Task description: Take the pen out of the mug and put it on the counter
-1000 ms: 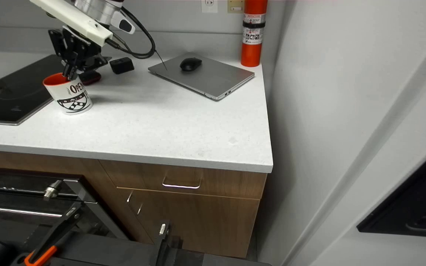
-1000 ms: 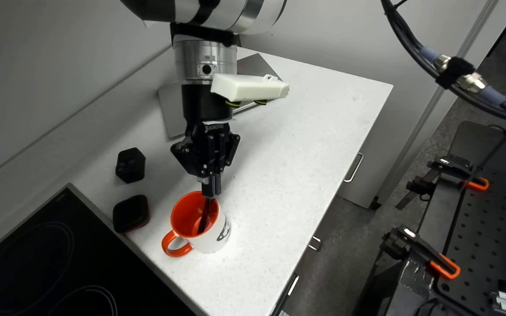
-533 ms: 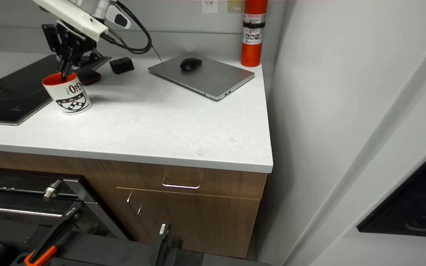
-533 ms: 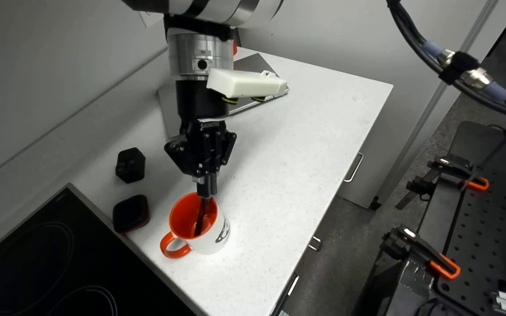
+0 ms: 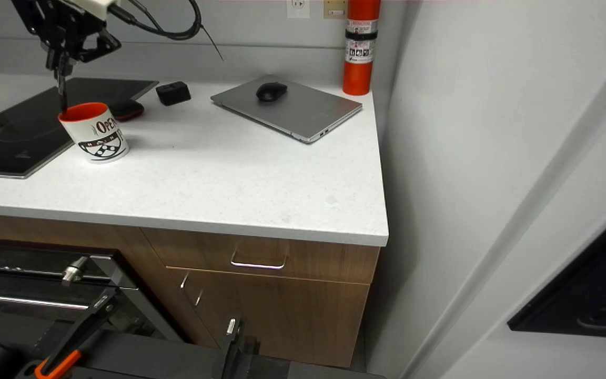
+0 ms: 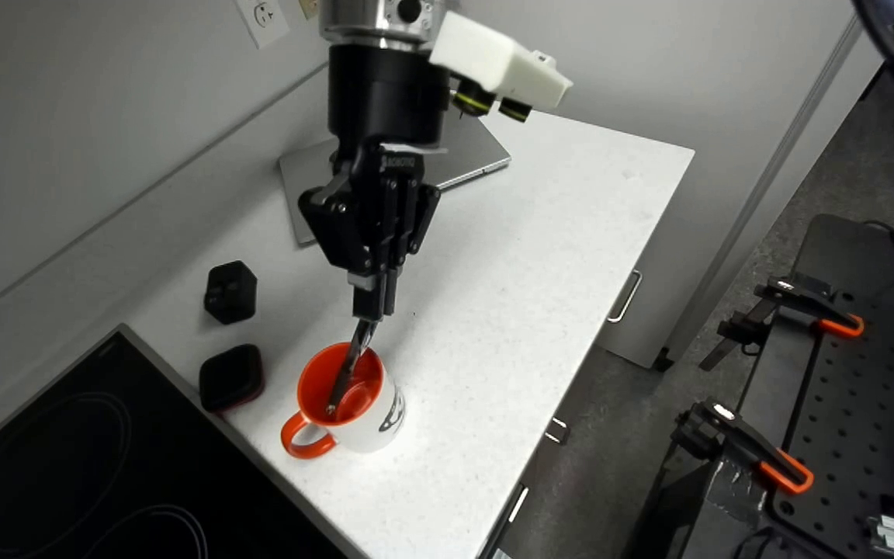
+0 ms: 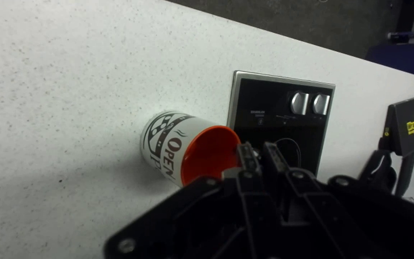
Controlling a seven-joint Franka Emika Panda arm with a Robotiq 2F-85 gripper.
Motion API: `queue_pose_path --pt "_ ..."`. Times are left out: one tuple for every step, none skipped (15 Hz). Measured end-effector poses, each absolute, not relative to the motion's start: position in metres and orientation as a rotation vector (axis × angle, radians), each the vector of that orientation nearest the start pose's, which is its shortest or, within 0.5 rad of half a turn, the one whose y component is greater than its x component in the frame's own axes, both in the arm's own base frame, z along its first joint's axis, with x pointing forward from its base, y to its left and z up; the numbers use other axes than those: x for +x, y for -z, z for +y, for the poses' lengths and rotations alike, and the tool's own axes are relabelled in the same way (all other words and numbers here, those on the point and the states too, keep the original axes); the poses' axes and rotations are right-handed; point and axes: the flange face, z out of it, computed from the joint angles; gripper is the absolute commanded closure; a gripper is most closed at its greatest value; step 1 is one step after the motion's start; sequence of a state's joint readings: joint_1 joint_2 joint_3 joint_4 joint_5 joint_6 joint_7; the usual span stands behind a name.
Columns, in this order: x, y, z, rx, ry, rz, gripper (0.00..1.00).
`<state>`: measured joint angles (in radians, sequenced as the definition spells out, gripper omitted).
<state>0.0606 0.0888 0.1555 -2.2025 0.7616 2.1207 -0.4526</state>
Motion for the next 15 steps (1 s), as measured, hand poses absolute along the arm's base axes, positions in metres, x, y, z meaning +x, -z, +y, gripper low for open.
queue_pose_path --pt "0.502 -0.346 0.137 -2.480 -0.070 -0.236 0.97" --pt "0.495 -0.351 0.129 -2.473 -0.022 -0.212 0.97" --pt "0.488 -0.354 0.119 -2.470 0.025 -0.180 0.97" --pt "0.483 -0.354 0.108 -2.471 0.065 -0.143 0.97" --pt "0.479 -0.353 0.097 -2.477 0.101 -0.096 0.97" --pt "0.477 -0.349 0.085 -2.487 0.134 -0.044 0.97" --pt "0.475 -0.344 0.074 -2.501 0.158 0.002 0.97" --pt "0.474 -0.337 0.064 -2.519 0.181 0.045 0.97" --pt "0.473 -0.330 0.055 -2.538 0.201 0.084 0.97" --pt "0.473 -0.322 0.047 -2.559 0.220 0.125 0.97" --pt "0.474 -0.314 0.042 -2.581 0.237 0.161 0.97" --pt "0.476 -0.306 0.038 -2.603 0.250 0.195 0.97" --pt "0.478 -0.297 0.036 -2.623 0.258 0.226 0.97" --pt "0.480 -0.287 0.035 -2.640 0.258 0.250 0.97" --pt "0.482 -0.277 0.036 -2.654 0.249 0.269 0.97"
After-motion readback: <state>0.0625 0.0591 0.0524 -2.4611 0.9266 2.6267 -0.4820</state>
